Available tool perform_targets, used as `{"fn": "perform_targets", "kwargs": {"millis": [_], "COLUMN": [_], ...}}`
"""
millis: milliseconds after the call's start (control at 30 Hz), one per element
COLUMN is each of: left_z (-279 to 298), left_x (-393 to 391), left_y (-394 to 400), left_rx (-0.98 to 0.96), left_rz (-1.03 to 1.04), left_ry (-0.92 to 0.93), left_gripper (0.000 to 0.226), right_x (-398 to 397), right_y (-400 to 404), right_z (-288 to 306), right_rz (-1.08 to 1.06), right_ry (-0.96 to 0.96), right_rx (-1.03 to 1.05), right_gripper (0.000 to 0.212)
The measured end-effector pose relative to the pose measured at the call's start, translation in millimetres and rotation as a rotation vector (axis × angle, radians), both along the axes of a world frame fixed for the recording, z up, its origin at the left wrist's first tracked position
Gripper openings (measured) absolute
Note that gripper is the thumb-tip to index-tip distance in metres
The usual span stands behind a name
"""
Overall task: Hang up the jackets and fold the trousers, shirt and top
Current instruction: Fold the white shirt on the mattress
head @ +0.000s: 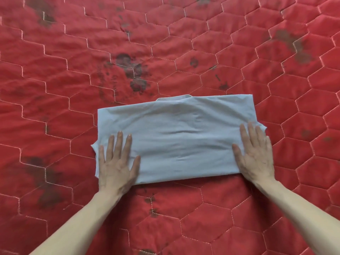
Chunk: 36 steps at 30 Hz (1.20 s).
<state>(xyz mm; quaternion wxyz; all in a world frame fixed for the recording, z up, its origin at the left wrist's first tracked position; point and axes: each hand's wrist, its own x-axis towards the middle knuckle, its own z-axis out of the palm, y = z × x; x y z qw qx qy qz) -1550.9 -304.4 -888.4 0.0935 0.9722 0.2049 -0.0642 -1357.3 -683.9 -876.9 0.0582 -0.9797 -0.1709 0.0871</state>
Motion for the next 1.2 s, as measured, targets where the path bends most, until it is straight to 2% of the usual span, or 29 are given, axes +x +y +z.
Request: {"fn": "perform_targets", "kwargs": {"millis": [100,233,300,400,500,567,633,700,867,933,967,1033,1133,1200], "left_z": [-8,-7,-1,8,11,9,5,4,21,35,42,54,66,70], "left_x": [1,0,7,24,42,49,53,55,58,58,56,49,37,32], "left_y": [4,2,-9,-45,-92,-119,-135,-142,-140,-134,-130,-122,-108,-93], "left_rx": [-0.003,0.017,-0.006,-0.026,-0.127,-0.173,-0.169,-0.156,-0.292,-0.425,-0.478,-0.546,-0.766,-1.002], "left_rz": [-0.015,-0.022,-0.018,-0.180,-0.425,-0.563,-0.572,-0.539,-0.520,-0.455,-0.396,-0.213,0.234,0.551], "left_ry": [-0.045,0.005,0.020,-0.018,-0.134,-0.165,-0.100,0.002,0.084,0.054,0.014,-0.082,-0.165,-0.176], "left_gripper": [0.075,0.076,0.076,0.073,0.068,0.067,0.069,0.071,0.073,0.069,0.067,0.060,0.050,0.046], "right_x": [4,-1,-8,-21,-20,-9,5,14,19,14,11,0,-23,-40], "right_y": [-2,1,4,11,4,-7,-19,-24,-12,4,15,41,91,125], "right_z": [-4,3,9,18,24,33,36,41,60,75,84,105,142,156], "right_rz": [-0.074,-0.146,-0.344,-0.622,-0.709,-0.818,-0.811,-0.751,-0.770,-0.799,-0.777,-0.645,-0.460,-0.349], "right_ry": [0.000,0.013,0.029,0.007,0.021,0.200,0.391,0.527,0.616,0.563,0.475,0.261,0.100,0.045], "right_rx": [0.042,0.136,0.245,0.418,0.564,0.733,0.811,0.786,0.857,0.870,0.836,0.682,0.507,0.431], "right_gripper": [0.074,0.078,0.085,0.090,0.080,0.066,0.040,0.021,0.021,0.015,0.014,0.029,0.035,0.026]}}
